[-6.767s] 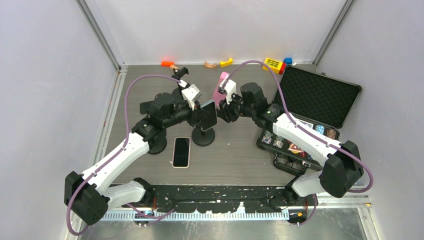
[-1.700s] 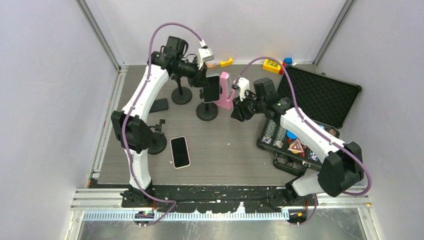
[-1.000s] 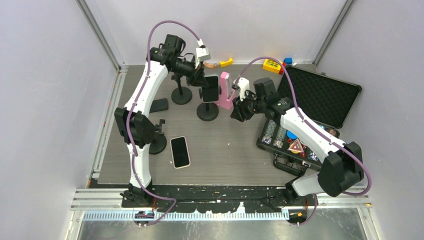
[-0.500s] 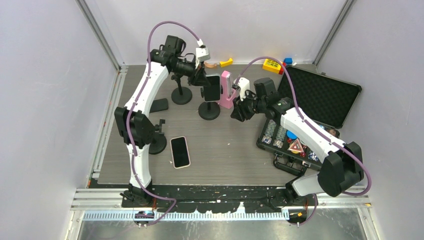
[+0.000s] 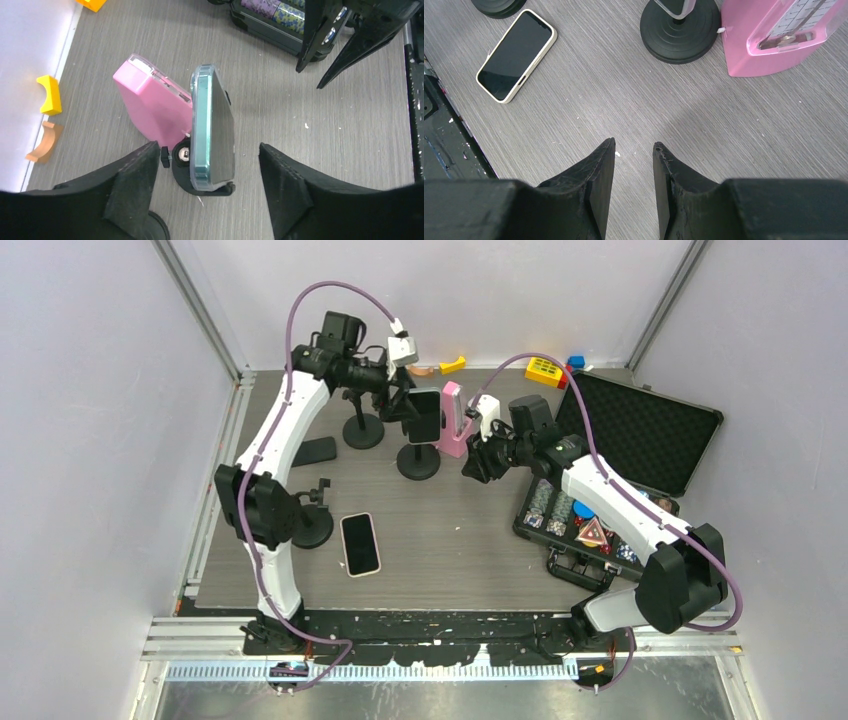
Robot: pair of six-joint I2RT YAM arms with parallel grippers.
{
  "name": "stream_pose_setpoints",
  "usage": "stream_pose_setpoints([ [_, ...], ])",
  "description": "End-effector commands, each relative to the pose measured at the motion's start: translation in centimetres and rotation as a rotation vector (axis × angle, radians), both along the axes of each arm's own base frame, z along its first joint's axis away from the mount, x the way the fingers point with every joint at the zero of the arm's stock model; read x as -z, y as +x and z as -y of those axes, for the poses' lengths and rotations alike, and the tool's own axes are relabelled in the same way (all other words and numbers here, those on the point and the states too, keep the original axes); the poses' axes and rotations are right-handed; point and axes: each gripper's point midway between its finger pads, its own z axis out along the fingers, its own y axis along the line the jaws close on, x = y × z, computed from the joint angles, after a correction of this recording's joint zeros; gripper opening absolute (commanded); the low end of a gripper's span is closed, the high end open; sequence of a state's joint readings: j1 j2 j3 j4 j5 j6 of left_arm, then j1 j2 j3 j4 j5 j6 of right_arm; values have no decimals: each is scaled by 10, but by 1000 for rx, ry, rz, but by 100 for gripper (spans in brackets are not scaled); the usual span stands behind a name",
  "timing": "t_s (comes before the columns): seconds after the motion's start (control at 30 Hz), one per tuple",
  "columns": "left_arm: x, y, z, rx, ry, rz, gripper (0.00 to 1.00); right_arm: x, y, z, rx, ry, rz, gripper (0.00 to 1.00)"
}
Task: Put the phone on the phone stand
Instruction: Move the phone stand with the phone to the center of the board.
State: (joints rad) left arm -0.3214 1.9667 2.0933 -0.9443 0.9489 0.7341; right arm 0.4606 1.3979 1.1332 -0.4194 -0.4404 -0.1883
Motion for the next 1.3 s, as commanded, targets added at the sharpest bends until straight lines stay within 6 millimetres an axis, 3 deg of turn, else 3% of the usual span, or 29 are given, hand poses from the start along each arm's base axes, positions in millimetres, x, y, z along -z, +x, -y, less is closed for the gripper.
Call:
stream_pose_setpoints([
  [0.0,-53,-9,-12,-58,-34,142,91,-21,2,-2,-8,43,59,40],
  [0.07,-61,-12,-20,-97,-40,164,99,-21,2,-2,-8,44,58,40],
  [0.2,-65,-15,-45,-257,16,186,100,-22,2,-2,-8,46,60,40],
  [0.33,-55,-31,-86,-453,134,185,100,-24,2,-1,-7,51,63,40],
  [0.43,-38,-64,-119,-548,240,144,100,-25,1,-2,-8,54,62,40],
  [0.63,5,-142,-164,-520,437,19,99,-23,2,-3,-11,54,53,40],
  [0.77,26,-169,-197,-471,563,-6,98,-24,1,-3,-15,60,51,40],
  [1.0,54,-175,-240,-399,683,-60,92,-22,-2,-5,-27,67,39,40],
  [1.27,95,-164,-246,-292,720,-57,85,-21,-2,-5,-29,64,37,40],
])
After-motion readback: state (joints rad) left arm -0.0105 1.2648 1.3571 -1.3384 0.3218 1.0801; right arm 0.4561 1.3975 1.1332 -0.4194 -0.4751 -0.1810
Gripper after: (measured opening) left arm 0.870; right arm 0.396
